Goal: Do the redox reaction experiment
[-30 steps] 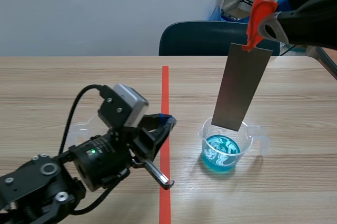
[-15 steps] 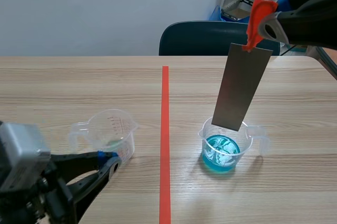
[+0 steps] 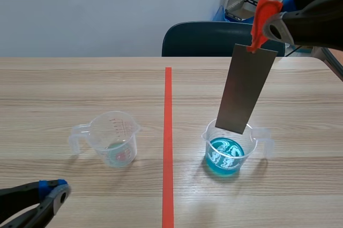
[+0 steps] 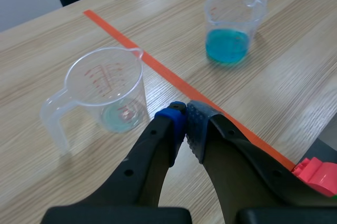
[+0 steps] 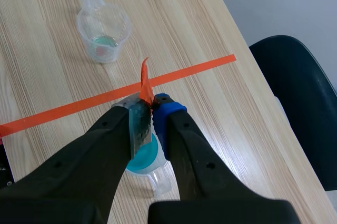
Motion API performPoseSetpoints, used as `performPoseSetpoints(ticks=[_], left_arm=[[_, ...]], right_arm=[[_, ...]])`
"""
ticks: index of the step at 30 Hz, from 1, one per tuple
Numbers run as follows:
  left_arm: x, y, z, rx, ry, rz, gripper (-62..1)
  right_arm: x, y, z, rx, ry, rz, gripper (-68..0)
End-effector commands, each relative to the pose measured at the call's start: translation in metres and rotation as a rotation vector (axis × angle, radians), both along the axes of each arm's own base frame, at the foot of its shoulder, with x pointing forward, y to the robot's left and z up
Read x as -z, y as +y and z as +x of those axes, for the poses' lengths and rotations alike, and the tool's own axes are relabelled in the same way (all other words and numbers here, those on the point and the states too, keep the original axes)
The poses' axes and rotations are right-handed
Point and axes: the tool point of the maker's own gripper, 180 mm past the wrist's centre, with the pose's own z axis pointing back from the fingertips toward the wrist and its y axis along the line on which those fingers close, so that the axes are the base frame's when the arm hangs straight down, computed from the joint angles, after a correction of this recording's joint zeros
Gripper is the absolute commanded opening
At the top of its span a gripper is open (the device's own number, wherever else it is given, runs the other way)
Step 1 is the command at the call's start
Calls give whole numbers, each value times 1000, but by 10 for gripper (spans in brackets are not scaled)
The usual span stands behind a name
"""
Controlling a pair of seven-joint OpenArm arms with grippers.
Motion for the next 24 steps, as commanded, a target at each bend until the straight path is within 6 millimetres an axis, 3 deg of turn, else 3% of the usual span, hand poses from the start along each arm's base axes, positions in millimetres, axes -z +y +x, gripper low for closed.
performPoseSetpoints(ticks=[1,4,9,11,16,19,24], left_arm=[[-12,0,6,-34,-39,-28,-556],[-14,12,10,-90,-50,-9,-482],[-15,34,15,-202,-29,-33,-469],[-16,41,16,-249,-16,-55,-386],[-15,50,17,-303,-6,-61,-91],[-12,50,17,-303,6,-54,14],[-11,50,17,-304,10,-51,14]], right_arm=[[-7,0,2,-4,-30,-1,-667],[-7,0,2,-4,-30,-1,-667],[-7,0,2,-4,-30,-1,-667],[-7,0,2,-4,-30,-1,-667],[-7,0,2,-3,-31,-3,-667],[-7,-1,2,-2,-31,-4,-667],[-7,-1,2,-2,-31,-4,-667]])
